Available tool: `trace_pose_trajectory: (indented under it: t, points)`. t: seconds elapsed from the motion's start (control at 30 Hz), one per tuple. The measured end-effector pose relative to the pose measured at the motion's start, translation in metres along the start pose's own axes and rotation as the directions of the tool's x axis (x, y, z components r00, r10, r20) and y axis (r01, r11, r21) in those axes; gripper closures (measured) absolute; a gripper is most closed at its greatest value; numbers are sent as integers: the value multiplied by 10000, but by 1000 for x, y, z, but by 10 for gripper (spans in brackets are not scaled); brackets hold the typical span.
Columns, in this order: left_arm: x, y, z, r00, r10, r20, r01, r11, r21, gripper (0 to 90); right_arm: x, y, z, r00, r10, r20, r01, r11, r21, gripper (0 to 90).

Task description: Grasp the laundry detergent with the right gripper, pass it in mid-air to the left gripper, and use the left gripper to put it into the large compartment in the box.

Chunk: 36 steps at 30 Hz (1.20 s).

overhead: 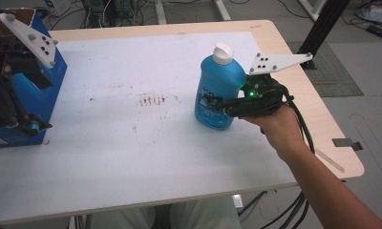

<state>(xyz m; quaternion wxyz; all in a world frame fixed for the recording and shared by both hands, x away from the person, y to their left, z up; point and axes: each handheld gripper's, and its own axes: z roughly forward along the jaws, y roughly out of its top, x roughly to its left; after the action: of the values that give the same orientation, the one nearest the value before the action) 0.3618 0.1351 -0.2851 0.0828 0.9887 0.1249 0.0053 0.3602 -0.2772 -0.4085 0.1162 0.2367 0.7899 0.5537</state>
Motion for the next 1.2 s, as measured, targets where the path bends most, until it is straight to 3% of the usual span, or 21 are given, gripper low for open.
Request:
trace_pose_trajectory:
  t: [0.33,0.47,0.6,0.63,0.67,0.7,0.8,0.83,0.9,0.93,0.97,1.0,1.03,1.07,1.1,1.13,1.17,1.2]
  points:
    - [0,4,-1,9999,113,-13,-113,9999,-52,35,5,26,-7,9974,-559,-452,568,9982,176,447]
    - [-2,7,-4,9999,139,-83,-140,9998,-162,35,6,44,-7,9900,-979,-1010,1019,9942,346,446]
    - [-4,13,-8,9995,311,-86,-313,9993,-216,35,6,59,-2,9747,-1424,-1723,1544,9863,582,446]
    - [-4,13,-8,9995,311,-86,-313,9993,-216,35,6,59,-2,9747,-1424,-1723,1544,9863,582,446]
    - [-4,14,-9,9994,326,-71,-328,9991,-268,35,6,62,1,9692,-1537,-1926,1681,9839,603,446]
    - [-6,18,-10,9992,403,4,-402,9985,-370,35,6,68,6,9569,-1675,-2372,1870,9804,618,446]
    - [-7,22,-12,9987,516,11,-516,9980,-364,35,7,72,11,9446,-1766,-2767,2005,9778,605,446]
    - [-8,25,-14,9984,561,36,-559,9975,-432,35,8,76,17,9293,-1837,-3204,2126,9754,574,446]
    - [-8,27,-15,9985,551,46,-548,9972,-508,35,9,79,23,9129,-1949,-3587,2266,9728,481,446]
    - [-8,29,-16,9982,590,38,-587,9969,-533,35,9,79,23,9129,-1949,-3587,2266,9728,481,446]
    - [-8,31,-18,9978,664,59,-661,9966,-502,35,9,80,26,9044,-1975,-3782,2314,9718,461,446]
    - [-9,34,-19,9975,705,90,-699,9962,-522,35,11,82,33,8874,-2077,-4116,2477,9677,458,446]
    - [-9,34,-19,9975,705,90,-699,9962,-522,35,11,82,33,8874,-2077,-4116,2477,9677,458,446]
    - [-9,38,-20,9967,802,144,-795,9957,-473,35,14,84,39,8731,-2167,-4367,2638,9633,496,446]
    - [-9,40,-21,9961,875,145,-868,9953,-432,35,15,84,42,8668,-2213,-4469,2719,9610,515,446]
    - [-9,40,-21,9961,875,145,-868,9953,-432,35,15,84,42,8668,-2213,-4469,2719,9610,515,446]
    - [-9,41,-21,9961,873,156,-866,9953,-423,35,16,86,48,8570,-2274,-4624,2819,9581,514,446]
    - [-9,43,-21,9958,894,180,-886,9952,-426,35,16,86,48,8570,-2274,-4624,2819,9581,514,446]
